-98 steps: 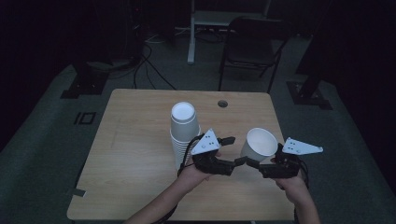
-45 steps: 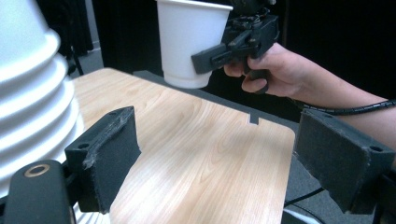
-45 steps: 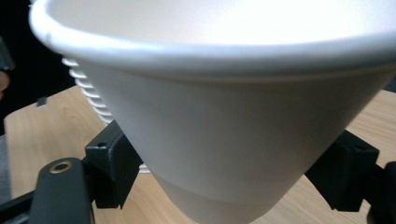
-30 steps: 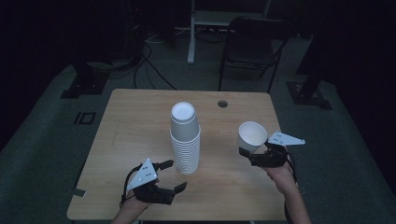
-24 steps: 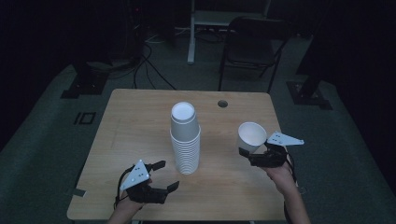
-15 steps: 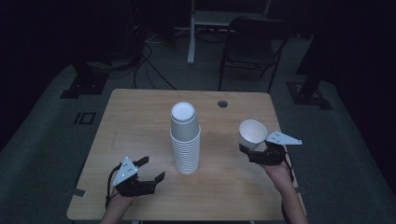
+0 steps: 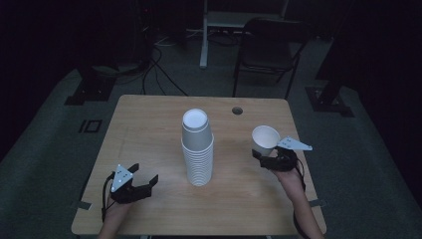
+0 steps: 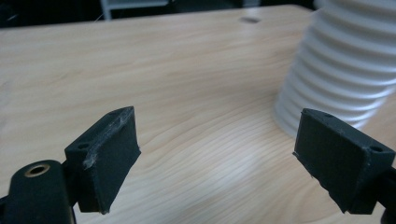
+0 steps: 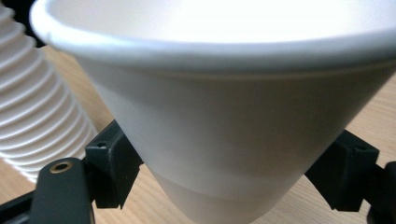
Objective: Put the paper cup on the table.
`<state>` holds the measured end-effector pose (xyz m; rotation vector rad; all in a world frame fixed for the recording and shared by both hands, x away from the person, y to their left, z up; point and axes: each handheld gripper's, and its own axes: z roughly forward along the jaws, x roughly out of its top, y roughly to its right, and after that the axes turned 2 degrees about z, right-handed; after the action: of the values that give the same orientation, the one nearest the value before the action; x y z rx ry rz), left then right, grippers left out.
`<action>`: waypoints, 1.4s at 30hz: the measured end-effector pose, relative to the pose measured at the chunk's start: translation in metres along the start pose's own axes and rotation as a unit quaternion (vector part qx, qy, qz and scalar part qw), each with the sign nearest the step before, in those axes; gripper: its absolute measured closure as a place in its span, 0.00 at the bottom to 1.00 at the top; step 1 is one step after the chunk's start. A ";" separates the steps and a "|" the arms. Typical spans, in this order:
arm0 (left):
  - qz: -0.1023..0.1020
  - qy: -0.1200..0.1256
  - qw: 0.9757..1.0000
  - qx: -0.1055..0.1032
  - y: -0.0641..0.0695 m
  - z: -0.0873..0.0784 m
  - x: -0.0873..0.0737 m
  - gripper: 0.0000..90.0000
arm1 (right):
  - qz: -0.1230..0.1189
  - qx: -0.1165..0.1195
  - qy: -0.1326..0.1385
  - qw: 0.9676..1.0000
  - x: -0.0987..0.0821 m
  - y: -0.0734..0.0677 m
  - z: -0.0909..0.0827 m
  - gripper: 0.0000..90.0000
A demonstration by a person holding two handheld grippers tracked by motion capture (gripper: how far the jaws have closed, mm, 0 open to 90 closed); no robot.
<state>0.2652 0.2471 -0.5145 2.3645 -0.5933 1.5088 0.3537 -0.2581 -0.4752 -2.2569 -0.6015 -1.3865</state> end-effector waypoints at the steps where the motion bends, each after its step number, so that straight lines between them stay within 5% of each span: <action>1: -0.003 -0.002 1.000 0.004 -0.002 0.000 -0.002 0.16 | 0.001 -0.003 -0.002 1.000 -0.001 0.001 0.002 0.22; 2: -0.001 -0.013 0.999 0.029 -0.005 0.002 -0.005 0.15 | 0.002 -0.010 -0.008 1.000 -0.003 0.003 0.008 0.22; 10: -0.024 -0.041 0.996 0.069 -0.014 0.008 -0.011 0.13 | 0.018 -0.036 -0.018 0.999 -0.010 0.012 0.025 0.22; 14: -0.042 -0.060 0.992 0.099 -0.023 0.009 -0.014 0.09 | 0.031 -0.050 -0.028 0.998 -0.017 0.017 0.037 0.22; 20: -0.078 -0.084 0.988 0.107 -0.030 0.010 -0.017 0.03 | 0.036 -0.058 -0.038 0.997 -0.023 0.019 0.049 0.22; 29: -0.067 -0.131 0.983 0.113 -0.035 0.018 -0.025 0.03 | 0.040 -0.069 -0.048 0.996 -0.025 0.027 0.062 0.22; 36: -0.063 -0.144 0.981 0.116 -0.035 0.021 -0.026 0.03 | 0.041 -0.083 -0.046 0.995 -0.025 0.030 0.072 0.22; 42: -0.063 -0.177 0.975 0.123 -0.035 0.026 -0.025 0.03 | 0.033 -0.098 -0.053 0.993 -0.026 0.030 0.080 0.21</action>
<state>0.2934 0.2709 -0.5487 2.8310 -0.3352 1.1715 0.4172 -0.2419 -0.5355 -2.4936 -0.4368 -1.3522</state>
